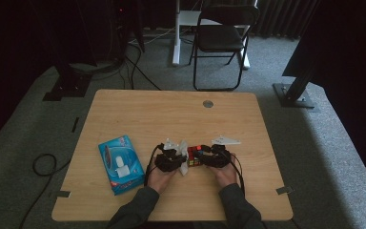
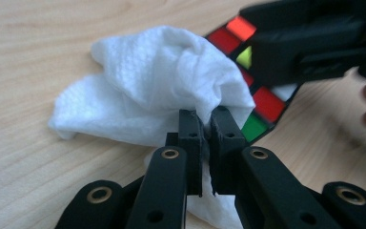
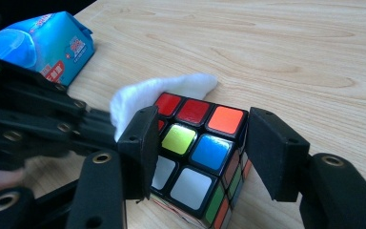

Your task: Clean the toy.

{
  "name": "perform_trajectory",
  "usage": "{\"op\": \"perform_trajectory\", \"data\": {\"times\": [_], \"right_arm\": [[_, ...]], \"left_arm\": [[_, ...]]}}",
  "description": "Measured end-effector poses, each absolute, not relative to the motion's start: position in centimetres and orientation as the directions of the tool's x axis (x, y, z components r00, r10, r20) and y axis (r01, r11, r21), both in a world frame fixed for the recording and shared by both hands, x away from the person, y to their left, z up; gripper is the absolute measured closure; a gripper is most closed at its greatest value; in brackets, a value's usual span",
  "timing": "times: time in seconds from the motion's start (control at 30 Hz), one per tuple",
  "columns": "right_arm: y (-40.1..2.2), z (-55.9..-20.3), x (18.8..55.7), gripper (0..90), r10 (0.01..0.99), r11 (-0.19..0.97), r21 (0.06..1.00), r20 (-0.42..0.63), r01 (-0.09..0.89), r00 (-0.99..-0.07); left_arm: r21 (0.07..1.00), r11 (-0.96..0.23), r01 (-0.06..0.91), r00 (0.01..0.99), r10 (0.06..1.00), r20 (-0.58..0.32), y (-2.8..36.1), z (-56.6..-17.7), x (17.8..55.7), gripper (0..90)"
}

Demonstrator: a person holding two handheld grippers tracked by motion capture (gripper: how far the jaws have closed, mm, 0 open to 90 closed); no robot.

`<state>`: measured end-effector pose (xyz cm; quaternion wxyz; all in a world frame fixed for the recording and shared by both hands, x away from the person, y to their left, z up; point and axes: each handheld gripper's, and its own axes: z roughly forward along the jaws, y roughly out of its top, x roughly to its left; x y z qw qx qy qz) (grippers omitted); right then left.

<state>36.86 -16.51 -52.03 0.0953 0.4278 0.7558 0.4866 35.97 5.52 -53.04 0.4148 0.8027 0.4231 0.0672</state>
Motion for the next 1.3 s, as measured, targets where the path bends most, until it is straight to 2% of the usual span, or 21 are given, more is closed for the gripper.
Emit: {"op": "perform_trajectory", "data": {"times": [0.27, 0.5, 0.83, 1.3], "right_arm": [[-16.6, -52.0, 36.9, 46.1, 0.748, 0.148, 0.816, 0.277, 0.559, -0.602], [-16.6, -52.0, 36.9, 46.1, 0.750, 0.148, 0.817, 0.275, 0.558, -0.602], [-16.6, -52.1, 36.9, 46.0, 0.747, 0.142, 0.815, 0.284, 0.562, -0.601], [-16.7, -52.2, 37.0, 46.2, 0.746, 0.132, 0.813, 0.296, 0.568, -0.597]], "left_arm": [[0.714, -0.326, 0.619, 0.628, 0.752, -0.201, 5.0, -54.3, 36.7, 85.5], [0.722, -0.302, 0.623, 0.623, 0.750, -0.224, 5.4, -53.8, 36.4, 85.4], [0.761, -0.288, 0.581, 0.665, 0.707, -0.240, 5.8, -50.9, 34.7, 85.3], [0.738, -0.310, 0.599, 0.666, 0.705, -0.244, 5.5, -52.5, 34.9, 85.3]]}}
